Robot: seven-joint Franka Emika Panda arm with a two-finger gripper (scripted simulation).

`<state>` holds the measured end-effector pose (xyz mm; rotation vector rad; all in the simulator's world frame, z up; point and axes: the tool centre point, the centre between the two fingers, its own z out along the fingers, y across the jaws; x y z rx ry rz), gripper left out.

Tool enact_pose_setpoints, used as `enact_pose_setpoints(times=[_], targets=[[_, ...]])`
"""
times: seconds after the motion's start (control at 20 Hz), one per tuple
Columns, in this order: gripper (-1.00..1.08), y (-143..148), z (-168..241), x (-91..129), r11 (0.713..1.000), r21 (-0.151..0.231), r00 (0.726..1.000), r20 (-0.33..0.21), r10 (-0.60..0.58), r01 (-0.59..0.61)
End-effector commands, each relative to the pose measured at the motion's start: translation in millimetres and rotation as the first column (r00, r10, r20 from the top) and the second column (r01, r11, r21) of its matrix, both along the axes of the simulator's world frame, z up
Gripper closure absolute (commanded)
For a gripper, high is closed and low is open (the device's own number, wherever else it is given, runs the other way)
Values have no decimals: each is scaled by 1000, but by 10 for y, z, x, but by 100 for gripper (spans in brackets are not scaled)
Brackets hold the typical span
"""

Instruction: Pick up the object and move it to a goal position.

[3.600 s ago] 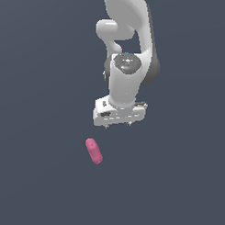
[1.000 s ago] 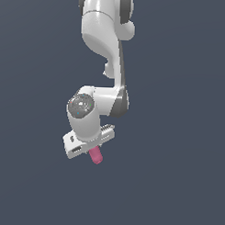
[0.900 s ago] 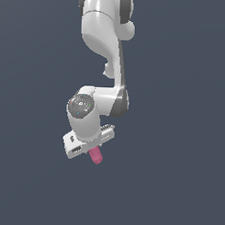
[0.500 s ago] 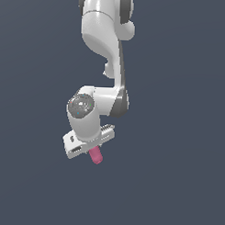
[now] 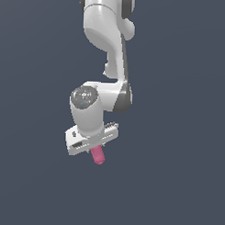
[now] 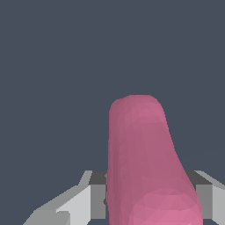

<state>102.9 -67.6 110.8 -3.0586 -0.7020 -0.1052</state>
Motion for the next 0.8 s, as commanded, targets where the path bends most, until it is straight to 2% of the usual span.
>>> enact_pose_setpoints(times=[0.0, 0.2, 0.35, 0.75], targets=[[108, 70, 104, 25, 999, 10, 999, 34, -36, 36], [108, 203, 312, 69, 993, 35, 988, 100, -113, 110], [108, 316, 502, 105, 983, 62, 971, 157, -182, 174], [108, 583, 1013, 178, 934, 148, 888, 293, -356, 325]])
